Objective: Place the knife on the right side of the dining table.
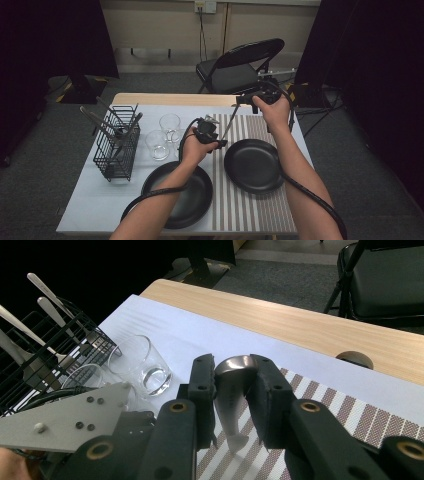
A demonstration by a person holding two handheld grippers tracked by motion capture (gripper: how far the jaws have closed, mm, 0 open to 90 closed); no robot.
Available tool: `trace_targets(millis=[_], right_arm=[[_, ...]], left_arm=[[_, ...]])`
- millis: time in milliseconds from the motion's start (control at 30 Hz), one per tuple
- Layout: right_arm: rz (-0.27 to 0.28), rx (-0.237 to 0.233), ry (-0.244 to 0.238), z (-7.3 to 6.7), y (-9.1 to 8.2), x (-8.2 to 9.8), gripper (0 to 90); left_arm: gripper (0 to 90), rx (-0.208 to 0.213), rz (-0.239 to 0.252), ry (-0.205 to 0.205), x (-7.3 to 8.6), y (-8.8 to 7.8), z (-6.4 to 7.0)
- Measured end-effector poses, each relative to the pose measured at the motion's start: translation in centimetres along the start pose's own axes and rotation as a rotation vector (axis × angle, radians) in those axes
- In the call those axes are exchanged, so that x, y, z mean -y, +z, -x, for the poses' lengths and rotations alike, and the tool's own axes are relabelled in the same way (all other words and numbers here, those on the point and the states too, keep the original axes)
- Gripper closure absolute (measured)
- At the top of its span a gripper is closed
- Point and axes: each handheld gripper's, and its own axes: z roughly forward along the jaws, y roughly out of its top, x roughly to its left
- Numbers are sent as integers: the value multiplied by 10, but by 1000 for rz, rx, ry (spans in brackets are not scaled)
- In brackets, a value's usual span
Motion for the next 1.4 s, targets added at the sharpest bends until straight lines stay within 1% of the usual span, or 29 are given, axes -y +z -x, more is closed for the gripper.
trace_targets(millis=[100, 333, 400, 500, 533, 700, 733, 767, 833, 900, 1033, 1067, 1100, 1300, 1333, 1400], right_arm=[[-2, 1, -4, -1, 1, 0, 732], [-10, 7, -10, -3, 2, -2, 732], [-10, 6, -9, -4, 2, -2, 732], [-9, 8, -7, -4, 2, -2, 732], [-13, 9, -8, -4, 1, -2, 732], [-13, 7, -19, -6, 1, -2, 733], [-14, 9, -19, -6, 1, -2, 733], [-14, 8, -20, -6, 1, -2, 733], [-14, 8, -21, -6, 0, -1, 733], [-14, 9, -18, -6, -1, -1, 733], [-16, 8, -15, -5, -2, 0, 733], [-16, 9, -16, -5, -2, 0, 733], [-16, 8, -17, -5, -2, 1, 733], [-16, 6, -16, -6, -3, 1, 733], [-16, 7, -15, -6, -3, 1, 733], [-16, 7, -13, -6, -3, 1, 733]], left_arm=[[509, 0, -6, 10, 0, 2, 0], [521, 0, -2, 9, -1, 7, -1], [528, -10, -2, 7, 0, 8, -2], [531, -12, 0, 4, 0, 10, -3], [536, -18, -2, 9, -1, 10, -3], [551, -16, -8, 17, -3, 13, -3], [550, -17, -4, 11, -3, 14, -2], [553, -21, -8, 17, -3, 14, -2], [563, -19, -8, 14, -3, 17, -2], [566, -21, -13, 22, -3, 20, -1], [584, -33, -16, 31, -3, 23, -1], [590, -43, -10, 29, -3, 24, -1], [596, -42, -6, 31, -3, 24, -2], [612, -62, -21, 50, -2, 26, -5], [628, -68, -25, 54, -1, 26, -6], [633, -72, -23, 58, 0, 26, -7]])
